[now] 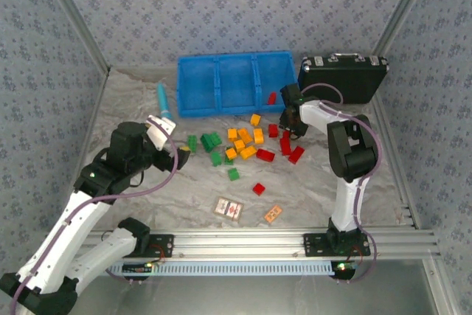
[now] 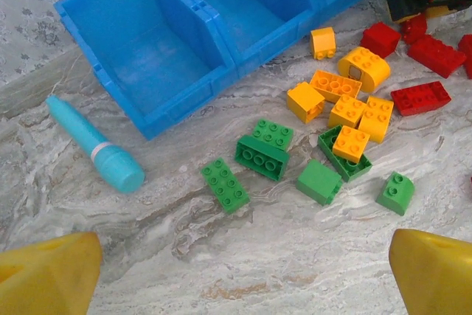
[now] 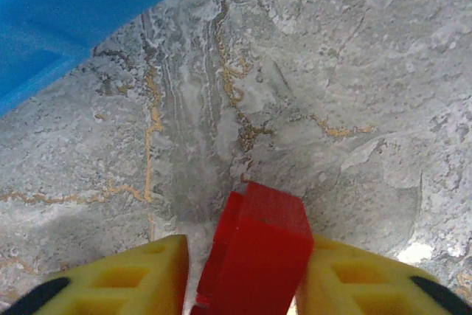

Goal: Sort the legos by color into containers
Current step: Pick up the lego from the middle-right of the table.

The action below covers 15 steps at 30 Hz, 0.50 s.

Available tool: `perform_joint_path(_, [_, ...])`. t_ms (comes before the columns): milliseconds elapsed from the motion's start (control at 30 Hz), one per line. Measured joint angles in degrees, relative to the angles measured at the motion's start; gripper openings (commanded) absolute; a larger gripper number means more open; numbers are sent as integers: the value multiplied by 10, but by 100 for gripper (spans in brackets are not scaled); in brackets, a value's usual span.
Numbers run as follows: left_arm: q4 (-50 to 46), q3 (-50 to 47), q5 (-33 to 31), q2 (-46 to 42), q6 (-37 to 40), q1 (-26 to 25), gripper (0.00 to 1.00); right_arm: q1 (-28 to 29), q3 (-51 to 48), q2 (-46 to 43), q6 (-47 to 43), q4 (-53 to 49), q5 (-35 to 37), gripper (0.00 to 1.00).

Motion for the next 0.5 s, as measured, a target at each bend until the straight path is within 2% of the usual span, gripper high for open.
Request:
perform_joint_path(167, [0,0,0,2,0,0,100,-1,3,0,-10,-2,3,19])
perform_joint_path(333, [0,0,0,12,0,0,100,-1,23,0,-43,-25,5,14])
perform_joint_path(500, [0,-1,1,16,-4,0,100,0,126,1,-104,-58,4,14])
